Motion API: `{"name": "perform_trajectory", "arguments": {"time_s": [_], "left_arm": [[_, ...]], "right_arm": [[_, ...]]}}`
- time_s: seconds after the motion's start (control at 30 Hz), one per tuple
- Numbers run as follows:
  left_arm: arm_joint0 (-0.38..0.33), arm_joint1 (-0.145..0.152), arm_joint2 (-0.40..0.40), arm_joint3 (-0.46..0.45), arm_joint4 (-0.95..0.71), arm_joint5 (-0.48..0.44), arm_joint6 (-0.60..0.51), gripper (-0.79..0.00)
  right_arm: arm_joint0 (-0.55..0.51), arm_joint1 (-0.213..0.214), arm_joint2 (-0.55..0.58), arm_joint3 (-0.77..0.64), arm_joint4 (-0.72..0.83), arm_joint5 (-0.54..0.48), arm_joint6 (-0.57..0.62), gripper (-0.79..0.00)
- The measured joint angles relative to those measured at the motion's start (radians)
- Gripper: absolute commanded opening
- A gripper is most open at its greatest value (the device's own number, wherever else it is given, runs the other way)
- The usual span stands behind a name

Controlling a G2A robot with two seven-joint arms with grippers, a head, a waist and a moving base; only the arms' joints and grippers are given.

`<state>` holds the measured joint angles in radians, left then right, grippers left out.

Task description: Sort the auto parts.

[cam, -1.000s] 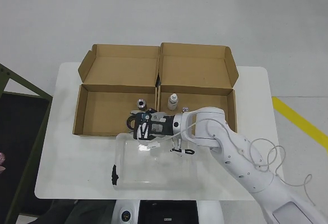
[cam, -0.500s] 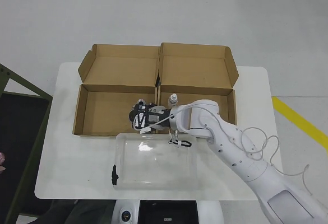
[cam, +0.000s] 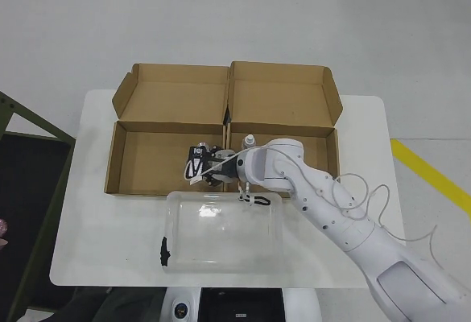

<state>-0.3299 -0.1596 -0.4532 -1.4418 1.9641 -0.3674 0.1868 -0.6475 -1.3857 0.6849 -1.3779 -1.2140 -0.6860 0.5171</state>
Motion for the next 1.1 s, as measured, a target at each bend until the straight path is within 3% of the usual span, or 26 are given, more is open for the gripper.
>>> {"name": "perform_trajectory", "arguments": {"time_s": [0.63, 1.1], "left_arm": [[0.000, 0.000, 0.000, 0.000, 0.000, 0.000, 0.000, 0.000], [0.000, 0.000, 0.000, 0.000, 0.000, 0.000, 0.000, 0.000]], "right_arm": [[0.060, -0.049, -0.066, 0.145, 0.001, -0.008, 0.011, -0.785], [0.080, -0.076, -0.089, 0.216, -0.002, -0.018, 0.004, -0.566]]}}
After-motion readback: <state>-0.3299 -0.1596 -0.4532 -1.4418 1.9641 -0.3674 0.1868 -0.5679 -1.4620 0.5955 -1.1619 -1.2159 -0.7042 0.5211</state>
